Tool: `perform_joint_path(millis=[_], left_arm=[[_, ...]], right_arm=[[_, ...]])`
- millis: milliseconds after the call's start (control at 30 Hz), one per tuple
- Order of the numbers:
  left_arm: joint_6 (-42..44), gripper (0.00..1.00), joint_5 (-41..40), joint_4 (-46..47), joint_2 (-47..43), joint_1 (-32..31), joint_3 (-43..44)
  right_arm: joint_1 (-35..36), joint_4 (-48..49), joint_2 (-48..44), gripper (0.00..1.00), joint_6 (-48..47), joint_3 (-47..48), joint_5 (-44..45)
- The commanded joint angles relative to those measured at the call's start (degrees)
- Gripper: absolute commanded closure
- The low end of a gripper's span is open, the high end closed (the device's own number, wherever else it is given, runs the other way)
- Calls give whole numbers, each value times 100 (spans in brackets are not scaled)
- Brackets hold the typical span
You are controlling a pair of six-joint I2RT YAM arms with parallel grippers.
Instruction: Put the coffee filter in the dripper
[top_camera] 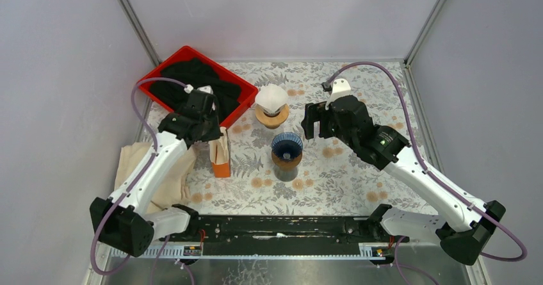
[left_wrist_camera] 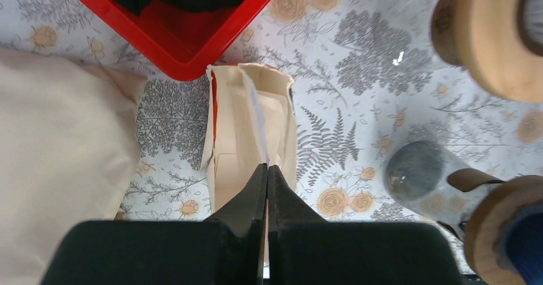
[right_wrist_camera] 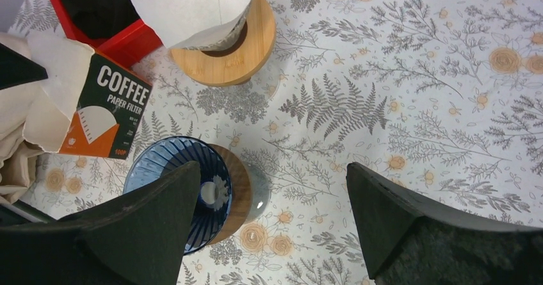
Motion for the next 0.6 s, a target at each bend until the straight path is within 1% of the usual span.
perform_joint_path(millis=[0, 133, 400, 567], left_arm=[[30, 100, 60, -295, -261, 30, 526], [103, 100, 296, -369, -403, 31, 890], [318, 100, 1271, -355, -526, 27, 1610], [510, 100, 1863, -188, -522, 16, 1805]], right_arm=[[39, 495, -118, 9, -209, 35, -219], [38, 769, -162, 9, -360, -35, -474], [38, 1379, -128, 9, -509, -238, -1227], [39, 1867, -158, 8, -612, -457, -1688]])
